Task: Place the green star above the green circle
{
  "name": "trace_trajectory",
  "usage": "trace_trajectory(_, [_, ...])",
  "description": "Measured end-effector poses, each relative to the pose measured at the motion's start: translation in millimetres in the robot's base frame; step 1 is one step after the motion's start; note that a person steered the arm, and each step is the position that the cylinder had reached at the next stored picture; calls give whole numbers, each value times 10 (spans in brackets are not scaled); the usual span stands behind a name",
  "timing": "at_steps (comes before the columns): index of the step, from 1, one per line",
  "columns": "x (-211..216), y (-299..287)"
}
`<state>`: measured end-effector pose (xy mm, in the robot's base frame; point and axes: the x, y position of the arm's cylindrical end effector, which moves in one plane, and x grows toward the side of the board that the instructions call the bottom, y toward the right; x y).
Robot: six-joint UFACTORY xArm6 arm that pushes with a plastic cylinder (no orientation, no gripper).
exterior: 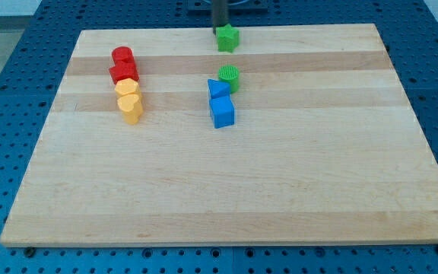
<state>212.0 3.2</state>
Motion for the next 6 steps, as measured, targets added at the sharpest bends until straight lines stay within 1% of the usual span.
trace_trajectory(1, [516, -22])
trace_trajectory(2, [658, -240])
trace_trajectory(3, [233, -96])
trace_trajectory(4, [115, 384])
trace_trajectory(5, [321, 797])
trace_trajectory(6, [735, 703])
